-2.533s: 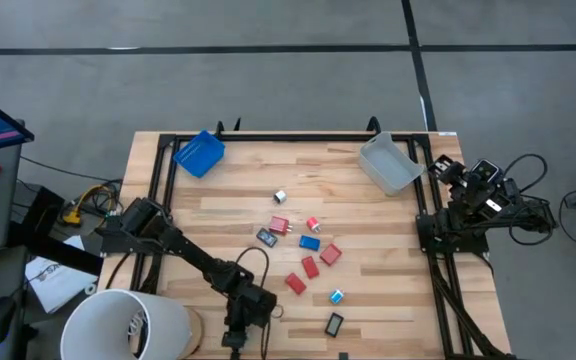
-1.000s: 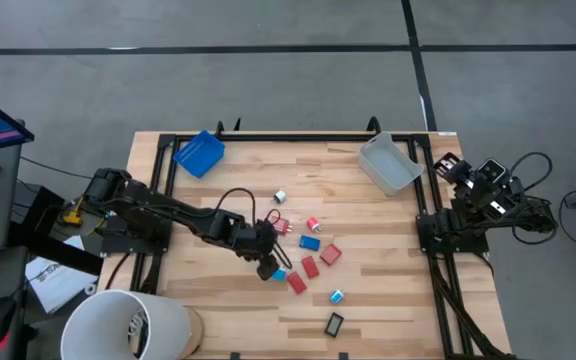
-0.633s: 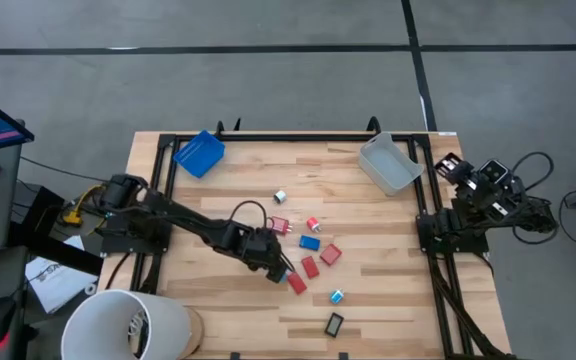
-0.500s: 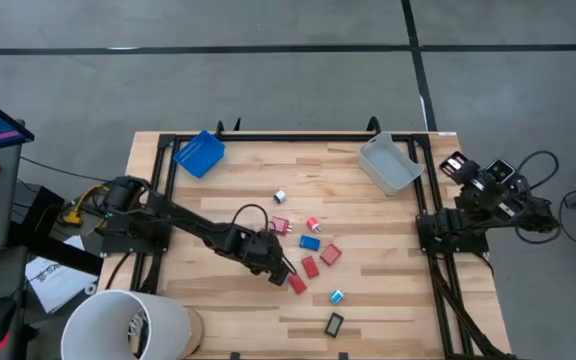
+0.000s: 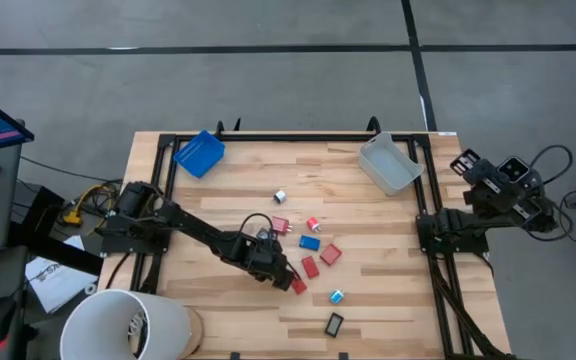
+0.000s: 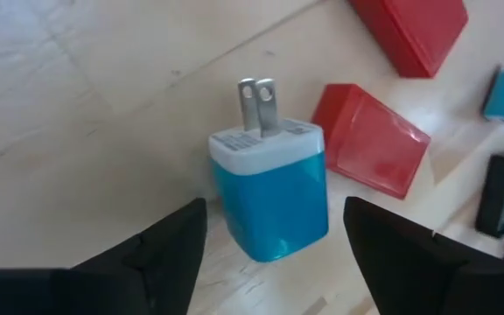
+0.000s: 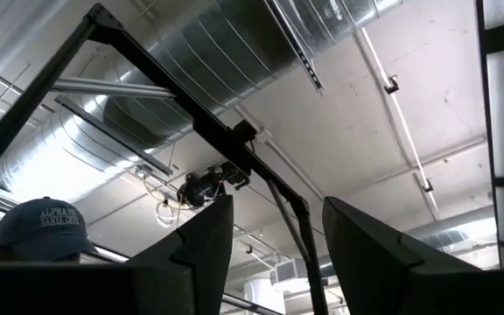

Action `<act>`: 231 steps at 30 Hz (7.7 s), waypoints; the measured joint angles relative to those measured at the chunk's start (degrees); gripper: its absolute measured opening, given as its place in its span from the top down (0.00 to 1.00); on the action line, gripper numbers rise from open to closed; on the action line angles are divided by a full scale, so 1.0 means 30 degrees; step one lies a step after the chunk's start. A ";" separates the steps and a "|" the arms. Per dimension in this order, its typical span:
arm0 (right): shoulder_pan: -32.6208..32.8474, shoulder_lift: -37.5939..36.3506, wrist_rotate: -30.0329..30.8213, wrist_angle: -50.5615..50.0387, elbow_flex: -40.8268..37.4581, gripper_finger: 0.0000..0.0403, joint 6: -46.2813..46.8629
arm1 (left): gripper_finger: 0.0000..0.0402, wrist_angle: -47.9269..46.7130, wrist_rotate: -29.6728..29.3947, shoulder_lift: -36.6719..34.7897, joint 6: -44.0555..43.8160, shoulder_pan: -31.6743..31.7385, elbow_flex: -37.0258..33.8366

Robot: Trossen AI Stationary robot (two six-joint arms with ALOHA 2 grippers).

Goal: Pick & Place Office items
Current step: Put the bottom blue charger into the gray bin

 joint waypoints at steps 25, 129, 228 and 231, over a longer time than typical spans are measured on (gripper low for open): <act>0.0000 0.0007 -0.0234 -0.1094 0.0177 0.58 0.2336 | 0.64 0.1522 -0.0467 -0.4491 0.8654 0.3120 0.0487; 0.5020 2.0922 0.1778 -1.7215 1.3996 0.65 -1.0856 | 0.65 1.4397 2.0428 -0.0859 0.6923 0.6599 0.7518; -1.8294 2.6826 0.7796 -2.8932 1.0763 0.56 0.0998 | 0.90 0.2956 0.5784 -1.0433 1.9918 0.6193 -0.0548; -1.8291 2.6661 0.7790 -2.8885 1.0760 0.56 0.0616 | 0.90 0.2963 0.5787 -1.0433 1.9918 0.6193 -0.0548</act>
